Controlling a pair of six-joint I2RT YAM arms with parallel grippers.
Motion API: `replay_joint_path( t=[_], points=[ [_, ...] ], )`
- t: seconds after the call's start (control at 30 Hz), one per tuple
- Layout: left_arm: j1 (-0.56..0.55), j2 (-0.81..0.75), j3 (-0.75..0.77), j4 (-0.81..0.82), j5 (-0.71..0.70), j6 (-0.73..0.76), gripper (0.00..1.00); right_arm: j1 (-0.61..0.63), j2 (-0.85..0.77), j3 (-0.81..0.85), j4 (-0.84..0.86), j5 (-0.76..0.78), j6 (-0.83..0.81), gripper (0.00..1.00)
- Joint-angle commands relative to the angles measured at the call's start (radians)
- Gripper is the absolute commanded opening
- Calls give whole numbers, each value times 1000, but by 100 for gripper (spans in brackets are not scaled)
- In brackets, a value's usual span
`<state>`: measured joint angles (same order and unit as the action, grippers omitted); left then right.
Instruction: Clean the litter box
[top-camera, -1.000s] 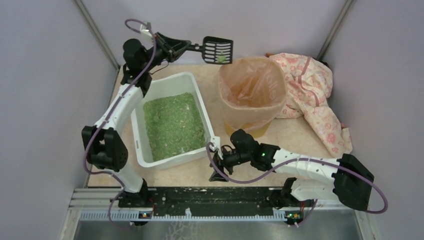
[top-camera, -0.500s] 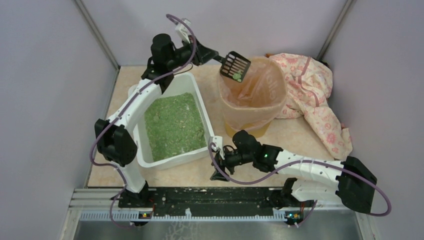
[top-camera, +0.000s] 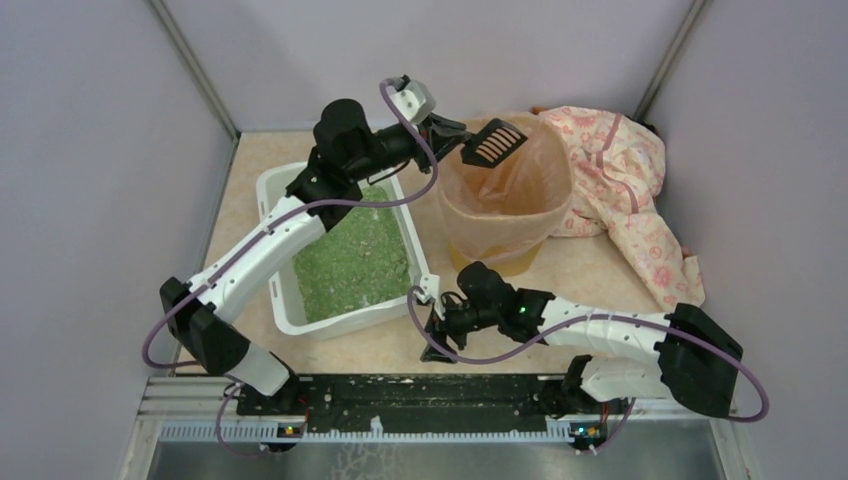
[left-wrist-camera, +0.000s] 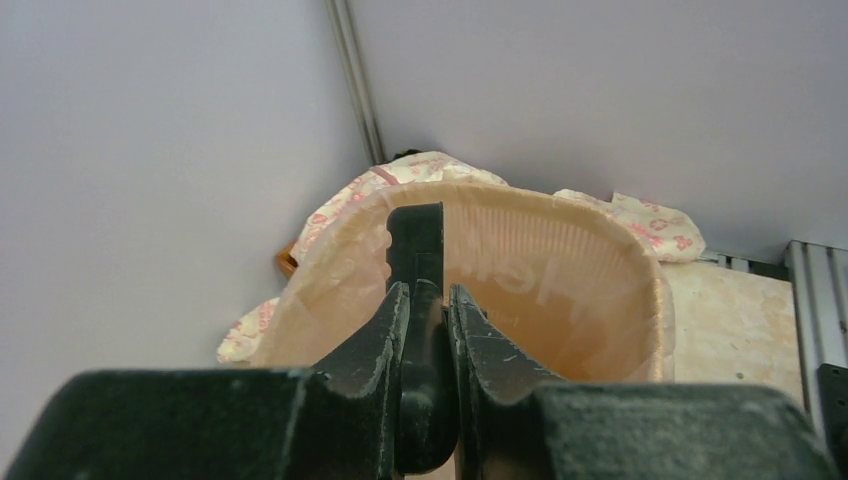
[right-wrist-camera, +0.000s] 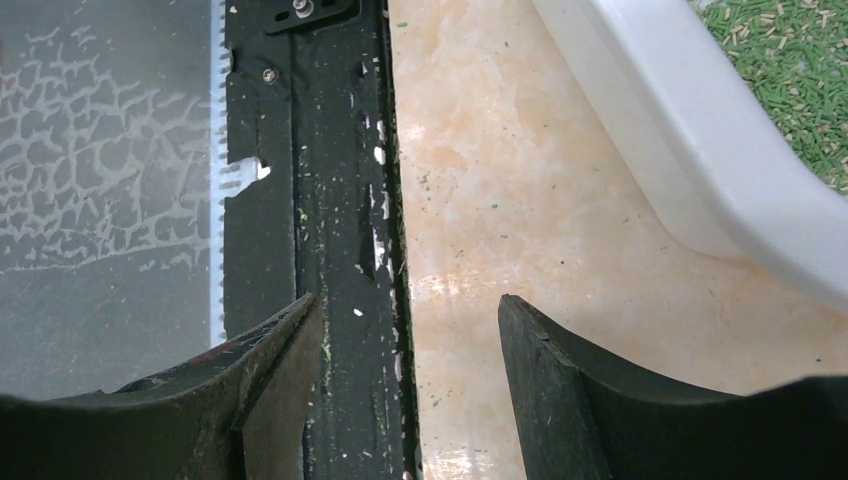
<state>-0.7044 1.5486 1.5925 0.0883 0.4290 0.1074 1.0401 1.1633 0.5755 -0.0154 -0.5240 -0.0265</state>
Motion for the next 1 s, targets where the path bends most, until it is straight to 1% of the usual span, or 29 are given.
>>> replay_joint_path(
  t=[0.0, 0.07, 0.13, 0.2, 0.3, 0.37, 0.43, 0.5, 0.53, 0.57, 0.6, 0.67, 0.73, 0.83, 0.9, 0.97],
  points=[
    [4, -24, 6, 0, -8, 73, 0, 6, 13, 38, 44, -11, -10, 65],
    [4, -31, 15, -3, -19, 63, 0, 6, 19, 38, 47, -14, -11, 65],
    [5, -50, 21, 22, -62, 13, 0, 6, 23, 38, 50, -14, -10, 65],
    [6, -94, 2, 82, -185, -52, 0, 6, 30, 38, 57, -16, -9, 65],
    [15, -167, -41, 153, -325, -99, 0, 6, 47, 34, 77, -23, -2, 65],
    [42, -217, -70, 168, -384, -143, 0, 6, 60, 29, 96, -30, 2, 65],
    [72, -271, -103, 160, -495, -173, 0, 7, 76, 29, 110, -38, 4, 65],
    [132, -324, -130, 118, -564, -220, 0, 6, 93, 31, 118, -46, 0, 65],
    [179, -351, -151, 83, -565, -287, 0, 6, 105, 32, 123, -49, -2, 65],
    [265, -382, -187, 71, -543, -333, 0, 7, 114, 33, 126, -51, -3, 65],
    [319, -410, -232, 48, -543, -373, 0, 7, 123, 36, 131, -55, -5, 65],
    [375, -467, -309, 11, -567, -390, 0, 6, 146, 41, 139, -61, -11, 65],
    [391, -511, -361, -56, -621, -381, 0, 7, 171, 49, 142, -68, -16, 65],
    [392, -538, -425, -186, -632, -358, 0, 6, 209, 60, 152, -82, -20, 65],
    [393, -566, -499, -225, -643, -348, 0, 6, 230, 66, 157, -88, -21, 65],
    [392, -598, -583, -227, -650, -348, 0, 6, 247, 68, 165, -90, -23, 65]
  ],
)
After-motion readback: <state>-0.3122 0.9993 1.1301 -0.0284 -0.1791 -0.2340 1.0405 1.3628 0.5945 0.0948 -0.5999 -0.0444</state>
